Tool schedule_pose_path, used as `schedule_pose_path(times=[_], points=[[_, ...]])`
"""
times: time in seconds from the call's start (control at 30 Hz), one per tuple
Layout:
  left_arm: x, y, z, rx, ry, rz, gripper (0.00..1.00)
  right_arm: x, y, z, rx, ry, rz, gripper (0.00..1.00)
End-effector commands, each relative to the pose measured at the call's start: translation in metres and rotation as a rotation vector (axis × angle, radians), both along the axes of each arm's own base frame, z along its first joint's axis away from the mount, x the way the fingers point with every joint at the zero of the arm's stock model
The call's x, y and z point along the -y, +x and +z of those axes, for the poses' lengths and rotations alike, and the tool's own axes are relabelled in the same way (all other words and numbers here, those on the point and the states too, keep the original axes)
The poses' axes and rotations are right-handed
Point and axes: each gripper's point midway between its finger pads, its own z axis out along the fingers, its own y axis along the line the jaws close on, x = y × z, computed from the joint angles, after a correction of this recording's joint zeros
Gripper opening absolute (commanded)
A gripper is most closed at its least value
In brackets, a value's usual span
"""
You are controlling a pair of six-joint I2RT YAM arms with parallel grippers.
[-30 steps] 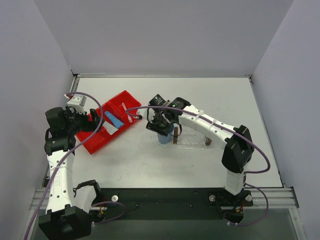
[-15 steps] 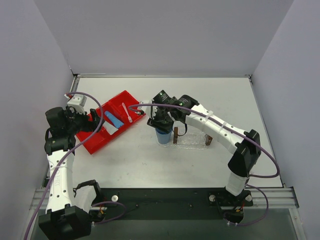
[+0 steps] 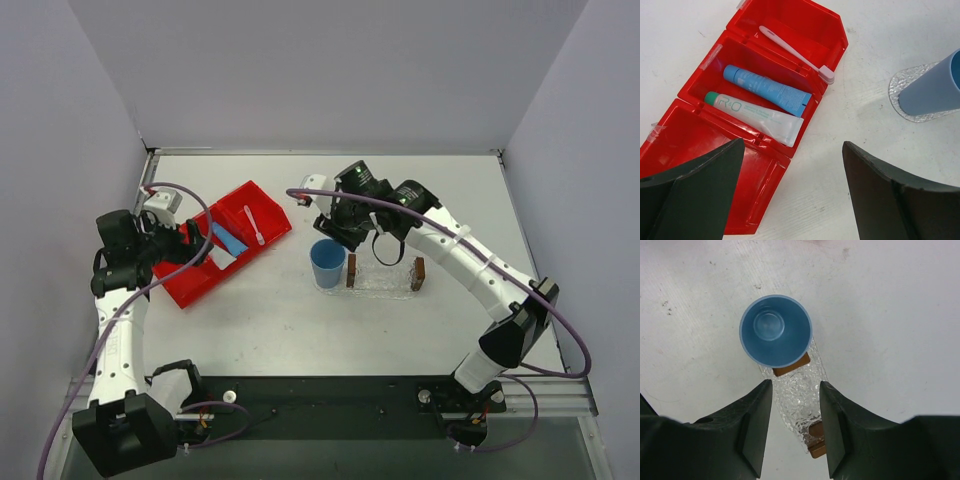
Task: Prepare toiletry sets of a toothbrush and toothpaste on the tray
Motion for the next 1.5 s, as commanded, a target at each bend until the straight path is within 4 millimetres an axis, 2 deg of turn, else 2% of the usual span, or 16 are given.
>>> schedule_pose_path(times=[0.0, 0.17, 0.23, 0.27, 0.4, 0.43, 0.53, 0.57, 0.63, 0.7, 0.77, 0.9, 1.07, 1.13, 1.3, 1.47], points=[[0.006, 0.009, 0.02, 0.064, 0.054, -0.07, 0.9, 0.023, -0.001, 0.016, 0.005, 0.039, -0.07, 0.39], [0.021, 0.02, 0.011, 0.029, 0.09, -0.124, 0.88, 0.044, -0.001, 0.019, 0.014, 0.077, -0.117, 0.39], [0.021, 0.025, 0.007, 0.019, 0.13, -0.115, 0.87, 0.054, -0.003, 0.015, 0.015, 0.083, -0.131, 0.39], [0.028, 0.028, 0.002, 0.01, 0.145, -0.136, 0.87, 0.057, -0.004, 0.013, 0.015, 0.081, -0.132, 0.39], [0.03, 0.041, -0.01, -0.012, 0.214, -0.135, 0.86, 0.07, -0.012, 0.012, 0.029, 0.115, -0.146, 0.39], [0.031, 0.043, -0.012, -0.02, 0.223, -0.137, 0.86, 0.075, -0.014, 0.004, 0.014, 0.114, -0.153, 0.39], [0.029, 0.051, -0.022, -0.047, 0.26, -0.13, 0.86, 0.082, -0.016, 0.005, 0.027, 0.145, -0.162, 0.39], [0.033, 0.053, -0.029, -0.062, 0.285, -0.139, 0.86, 0.085, -0.019, -0.001, 0.016, 0.141, -0.163, 0.39], [0.04, 0.053, -0.036, -0.075, 0.315, -0.158, 0.86, 0.089, -0.018, 0.0, 0.026, 0.164, -0.174, 0.39], [0.039, 0.054, -0.048, -0.096, 0.377, -0.158, 0.86, 0.09, -0.02, -0.004, 0.014, 0.178, -0.174, 0.39], [0.049, 0.052, -0.058, -0.1, 0.435, -0.191, 0.86, 0.093, -0.018, -0.006, 0.005, 0.188, -0.182, 0.39], [0.046, 0.052, -0.074, -0.115, 0.558, -0.166, 0.86, 0.094, -0.019, -0.012, -0.013, 0.19, -0.185, 0.39], [0.052, 0.043, -0.096, -0.156, 0.619, -0.223, 0.85, 0.094, -0.02, -0.017, -0.026, 0.184, -0.181, 0.38], [0.046, 0.044, -0.099, -0.153, 0.668, -0.202, 0.85, 0.095, -0.019, -0.019, -0.032, 0.182, -0.186, 0.38], [0.049, 0.036, -0.113, -0.159, 0.699, -0.227, 0.84, 0.094, -0.018, -0.026, -0.048, 0.172, -0.186, 0.38], [0.047, 0.04, -0.118, -0.14, 0.737, -0.212, 0.83, 0.096, -0.017, -0.027, -0.051, 0.168, -0.192, 0.38]])
